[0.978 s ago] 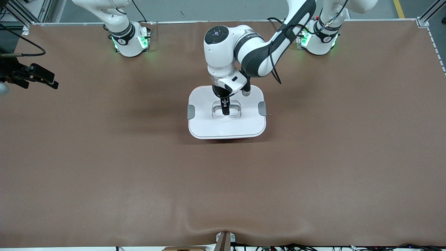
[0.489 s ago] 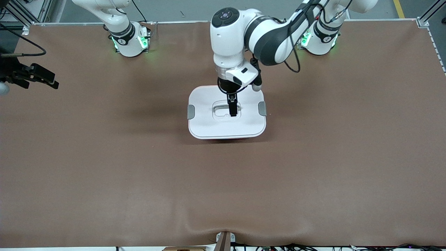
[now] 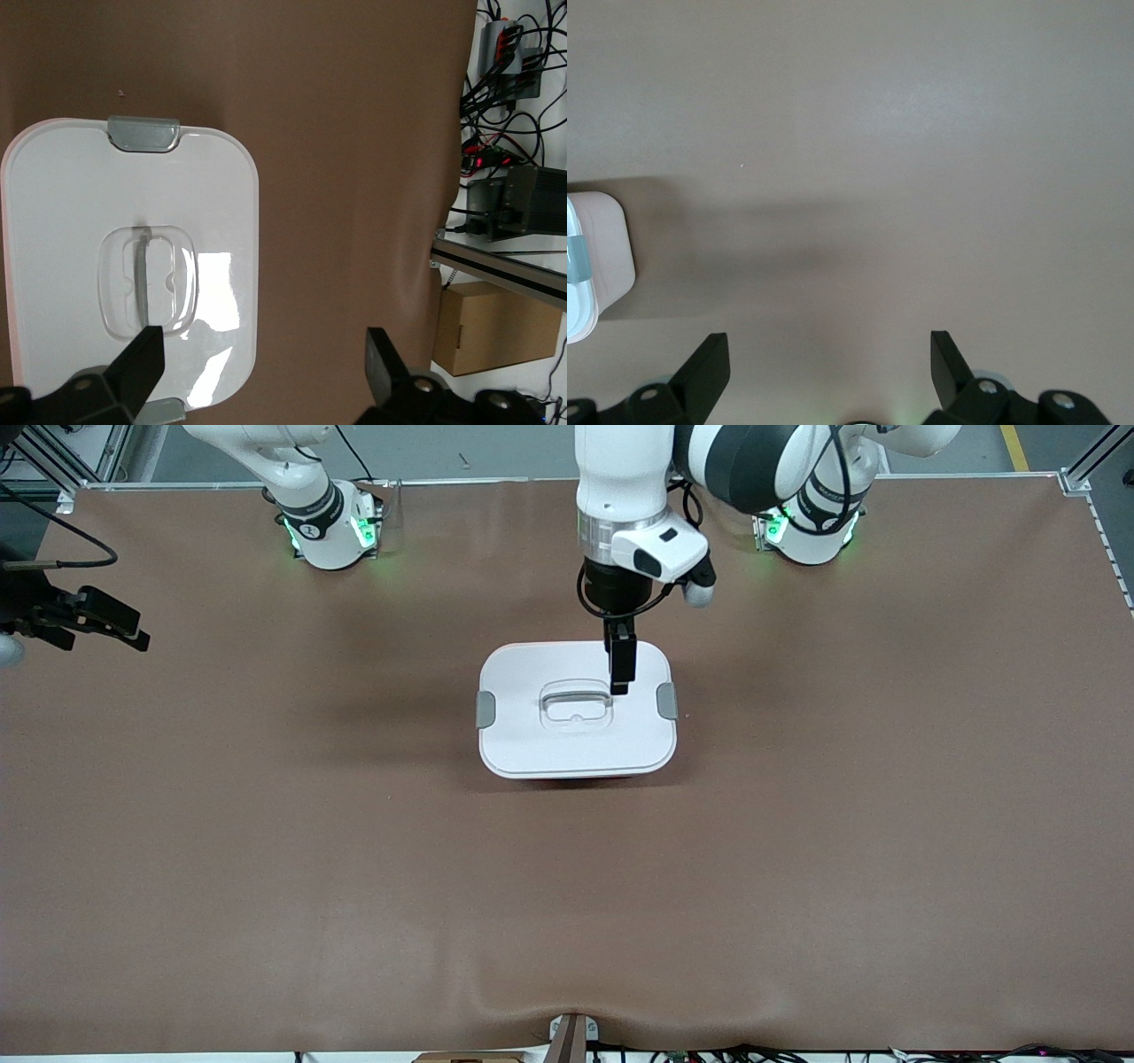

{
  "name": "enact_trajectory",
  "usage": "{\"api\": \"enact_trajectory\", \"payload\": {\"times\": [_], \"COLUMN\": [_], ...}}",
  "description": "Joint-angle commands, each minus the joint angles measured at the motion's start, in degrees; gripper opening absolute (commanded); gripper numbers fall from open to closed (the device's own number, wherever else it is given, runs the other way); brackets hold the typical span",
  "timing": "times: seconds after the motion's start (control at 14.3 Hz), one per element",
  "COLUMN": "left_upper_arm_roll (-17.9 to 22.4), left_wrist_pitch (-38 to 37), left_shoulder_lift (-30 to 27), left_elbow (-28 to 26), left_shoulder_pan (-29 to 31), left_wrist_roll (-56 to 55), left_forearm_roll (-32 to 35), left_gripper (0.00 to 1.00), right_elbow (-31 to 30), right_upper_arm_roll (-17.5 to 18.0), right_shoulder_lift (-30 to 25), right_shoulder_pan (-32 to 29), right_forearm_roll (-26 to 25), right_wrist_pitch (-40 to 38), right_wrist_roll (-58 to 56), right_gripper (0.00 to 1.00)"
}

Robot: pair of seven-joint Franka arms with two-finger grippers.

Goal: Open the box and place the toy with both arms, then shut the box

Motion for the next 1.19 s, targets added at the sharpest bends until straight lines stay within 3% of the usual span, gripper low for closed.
{"api": "enact_trajectory", "payload": {"times": [0.0, 0.28, 0.77, 1.12], "left_upper_arm_roll": [-0.37, -0.19, -0.2, -0.55], "left_wrist_pitch": [-0.81, -3.79, -8.02, -9.33], "left_shoulder_lift": [-0.56, -1.96, -4.51, -4.95], "left_elbow": [1.29, 1.73, 2.61, 2.69], "left_shoulder_pan": [3.49, 5.94, 13.33, 16.42], "left_wrist_roll": [2.66, 11.44, 33.76, 44.3], "left_forearm_roll": [-1.31, -2.27, -9.91, -10.36], "left_gripper": [1.0, 1.0, 1.0, 1.0], "right_elbow": [0.81, 0.81, 0.72, 0.81], "right_upper_arm_roll": [0.55, 0.55, 0.46, 0.55], "right_shoulder_lift": [-0.11, -0.11, -0.11, -0.11], "right_shoulder_pan": [-0.56, -0.56, -0.65, -0.56], "right_forearm_roll": [-0.51, -0.51, -0.69, -0.69], "right_wrist_pitch": [-0.85, -0.85, -0.85, -0.85], "right_wrist_roll": [-0.41, -0.41, -0.5, -0.5], "right_gripper": [1.0, 1.0, 1.0, 1.0]}}
